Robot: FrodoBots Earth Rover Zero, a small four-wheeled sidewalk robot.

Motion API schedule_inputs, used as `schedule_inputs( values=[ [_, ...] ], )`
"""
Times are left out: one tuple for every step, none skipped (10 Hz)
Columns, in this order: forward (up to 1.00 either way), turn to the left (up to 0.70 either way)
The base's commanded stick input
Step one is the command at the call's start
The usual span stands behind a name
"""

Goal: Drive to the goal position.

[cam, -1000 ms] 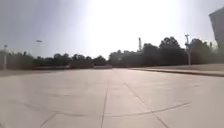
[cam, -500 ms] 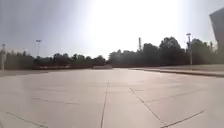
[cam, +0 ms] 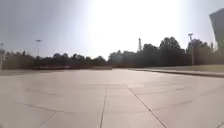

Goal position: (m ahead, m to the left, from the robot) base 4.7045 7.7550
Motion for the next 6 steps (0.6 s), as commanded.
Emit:
schedule_inputs(
  values=[
    [0.7, 0.02],
    [0.7, 0.02],
    [0.7, 0.02],
    [0.7, 0.02],
    [0.7, 0.02],
    [0.7, 0.02]
  ],
)
